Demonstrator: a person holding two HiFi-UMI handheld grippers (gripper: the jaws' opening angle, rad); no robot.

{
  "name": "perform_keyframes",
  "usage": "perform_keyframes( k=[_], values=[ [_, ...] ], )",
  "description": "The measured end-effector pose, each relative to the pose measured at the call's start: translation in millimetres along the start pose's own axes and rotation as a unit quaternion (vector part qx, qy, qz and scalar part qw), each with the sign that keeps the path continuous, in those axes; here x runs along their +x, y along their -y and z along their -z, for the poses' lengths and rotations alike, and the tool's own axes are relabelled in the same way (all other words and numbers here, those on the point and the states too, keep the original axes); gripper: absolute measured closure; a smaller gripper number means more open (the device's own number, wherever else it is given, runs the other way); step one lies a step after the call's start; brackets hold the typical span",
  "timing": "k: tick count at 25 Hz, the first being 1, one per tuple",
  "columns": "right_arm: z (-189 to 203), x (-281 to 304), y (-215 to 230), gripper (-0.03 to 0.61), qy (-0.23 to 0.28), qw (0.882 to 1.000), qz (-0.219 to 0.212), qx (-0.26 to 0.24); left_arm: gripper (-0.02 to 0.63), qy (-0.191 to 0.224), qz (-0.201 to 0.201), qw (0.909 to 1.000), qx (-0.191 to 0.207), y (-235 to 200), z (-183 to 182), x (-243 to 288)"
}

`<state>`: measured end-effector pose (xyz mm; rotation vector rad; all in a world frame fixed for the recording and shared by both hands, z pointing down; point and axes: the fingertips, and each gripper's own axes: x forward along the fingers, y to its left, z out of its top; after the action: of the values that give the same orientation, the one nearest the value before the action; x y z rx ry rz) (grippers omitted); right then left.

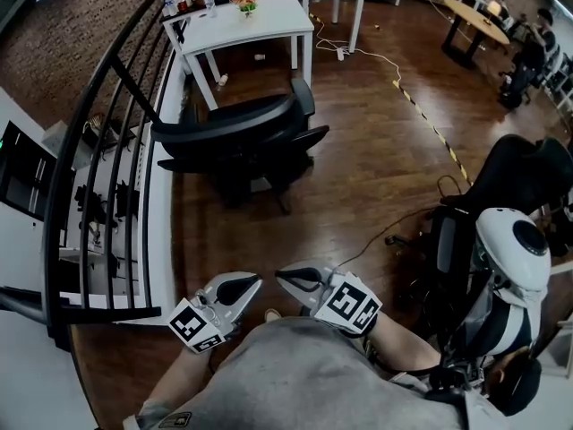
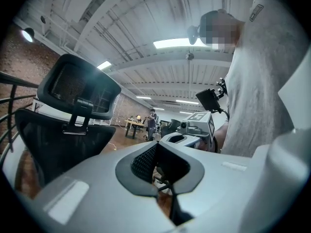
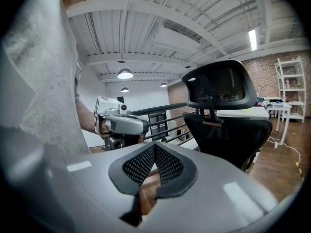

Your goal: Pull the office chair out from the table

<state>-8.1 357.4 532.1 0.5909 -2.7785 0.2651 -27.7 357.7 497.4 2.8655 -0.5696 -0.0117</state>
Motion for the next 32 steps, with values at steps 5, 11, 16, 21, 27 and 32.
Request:
perform_keyframes(
  k=[5, 11, 16, 21, 27, 32],
  values=[
    [3, 2, 0, 0.572, -0.004, 1.0, -0.002, -0.001, 0.614, -0.002, 0.011, 0.9999, 0.001, 3, 2, 4],
    [3, 2, 1, 0.572, -0.01, 1.0, -0.003, -0.008, 0.614, 0.0, 0.01, 1.0, 0.001, 0, 1, 6],
    [6, 0, 2, 0.572, -0.012, 1.0, -0.001, -0.01, 0.614, 0.004, 0.012, 0.9999, 0.002, 1, 2, 10],
    [8, 0, 1, 0.572, -0.012, 1.0, -0.001, -0.012, 0.614, 0.003, 0.015, 0.9999, 0.003, 4, 4, 12],
    [5, -2, 0, 0.572, -0.011, 1.0, -0.001, -0.018, 0.614, 0.008, 0.017, 0.9998, 0.005, 6, 1, 15],
    [2, -4, 0, 0.572, -0.009, 1.0, 0.002, -0.022, 0.614, 0.01, 0.026, 0.9996, 0.009, 10, -2, 19]
  ],
)
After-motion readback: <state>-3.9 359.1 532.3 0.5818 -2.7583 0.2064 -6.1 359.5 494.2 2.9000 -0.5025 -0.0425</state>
